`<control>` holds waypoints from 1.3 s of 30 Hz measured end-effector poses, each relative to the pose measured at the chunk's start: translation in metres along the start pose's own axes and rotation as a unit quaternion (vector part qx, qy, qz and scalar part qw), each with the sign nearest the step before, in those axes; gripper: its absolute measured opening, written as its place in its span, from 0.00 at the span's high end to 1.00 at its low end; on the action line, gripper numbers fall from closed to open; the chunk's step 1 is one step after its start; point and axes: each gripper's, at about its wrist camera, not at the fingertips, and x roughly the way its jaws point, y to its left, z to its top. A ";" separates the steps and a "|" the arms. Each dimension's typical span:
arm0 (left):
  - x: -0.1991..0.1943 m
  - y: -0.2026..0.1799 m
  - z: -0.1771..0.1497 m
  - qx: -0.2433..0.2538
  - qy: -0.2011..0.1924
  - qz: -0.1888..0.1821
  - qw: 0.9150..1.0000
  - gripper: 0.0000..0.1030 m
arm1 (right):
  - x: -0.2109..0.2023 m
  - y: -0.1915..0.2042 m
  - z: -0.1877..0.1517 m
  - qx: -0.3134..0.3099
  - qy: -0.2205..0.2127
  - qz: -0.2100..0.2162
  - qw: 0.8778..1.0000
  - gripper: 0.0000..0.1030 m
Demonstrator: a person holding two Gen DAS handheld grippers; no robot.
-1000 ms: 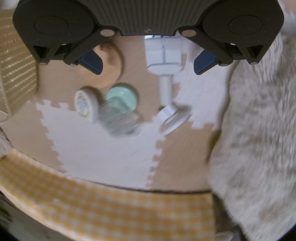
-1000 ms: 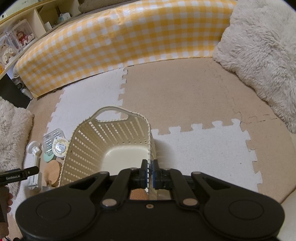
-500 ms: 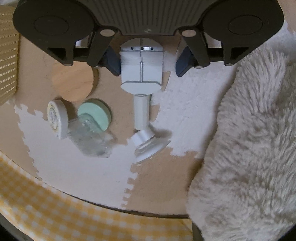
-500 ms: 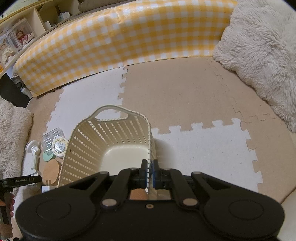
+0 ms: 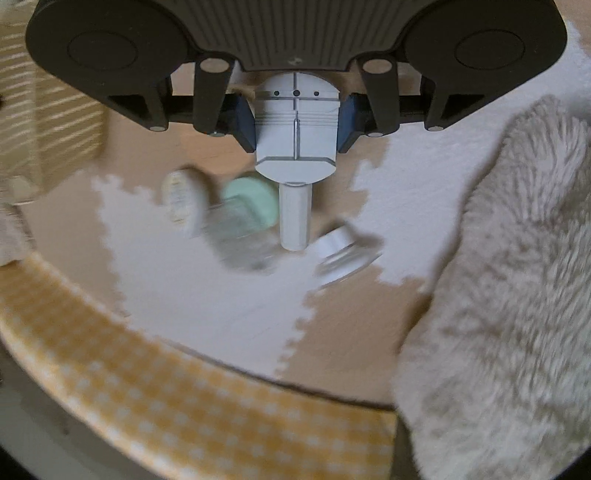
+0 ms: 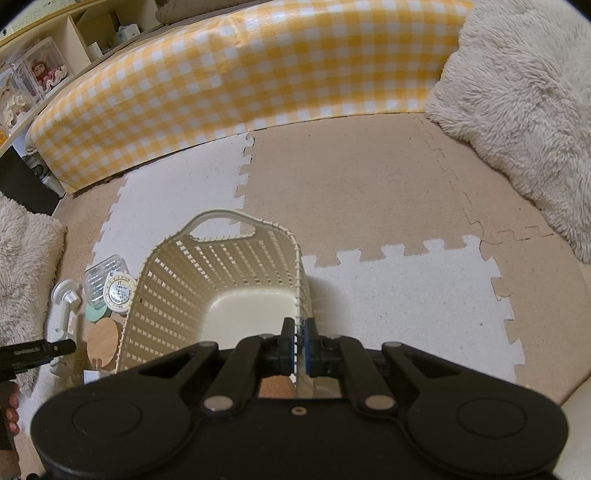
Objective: Organize rigid objects
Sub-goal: 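Grasp the white clamp stand with the left tool and lift it, then carry the clamp stand over the basket with the left tool and lower it in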
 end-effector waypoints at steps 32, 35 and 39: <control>-0.061 -0.181 -0.047 0.394 -0.083 -0.187 0.896 0.54 | 0.001 0.001 -0.001 0.001 0.000 0.002 1.000 0.95; -0.060 -0.182 -0.041 0.382 -0.073 -0.193 0.901 0.54 | 0.001 0.001 0.000 0.000 0.001 0.001 1.000 0.95; -0.054 -0.192 -0.031 0.385 -0.039 -0.188 0.903 0.54 | 0.001 0.000 0.000 0.000 0.001 0.001 1.000 0.95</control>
